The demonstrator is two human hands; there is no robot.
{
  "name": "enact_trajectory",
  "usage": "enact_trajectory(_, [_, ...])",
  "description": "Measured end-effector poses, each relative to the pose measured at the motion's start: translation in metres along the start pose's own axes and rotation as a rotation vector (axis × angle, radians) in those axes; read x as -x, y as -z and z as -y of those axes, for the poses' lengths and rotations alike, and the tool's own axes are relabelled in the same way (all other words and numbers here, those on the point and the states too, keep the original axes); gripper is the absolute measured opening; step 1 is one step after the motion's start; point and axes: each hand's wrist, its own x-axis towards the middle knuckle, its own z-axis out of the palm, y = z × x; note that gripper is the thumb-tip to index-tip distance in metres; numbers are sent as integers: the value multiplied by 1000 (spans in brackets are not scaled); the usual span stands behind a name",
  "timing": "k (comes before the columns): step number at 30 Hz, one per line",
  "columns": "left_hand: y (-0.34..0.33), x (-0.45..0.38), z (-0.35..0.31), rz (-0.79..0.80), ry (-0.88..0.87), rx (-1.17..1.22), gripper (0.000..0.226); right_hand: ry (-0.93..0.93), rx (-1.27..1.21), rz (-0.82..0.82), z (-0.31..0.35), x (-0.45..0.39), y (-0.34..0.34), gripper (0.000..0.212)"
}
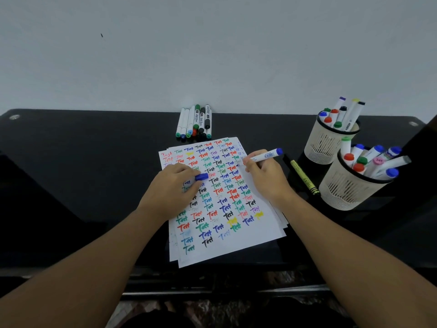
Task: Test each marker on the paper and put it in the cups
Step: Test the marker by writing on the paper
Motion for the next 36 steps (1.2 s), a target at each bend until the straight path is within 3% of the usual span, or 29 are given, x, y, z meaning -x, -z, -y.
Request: enact_trajectory(36, [1,0,-1,5,4,0,39,33,-6,-71,-3,1,2,12])
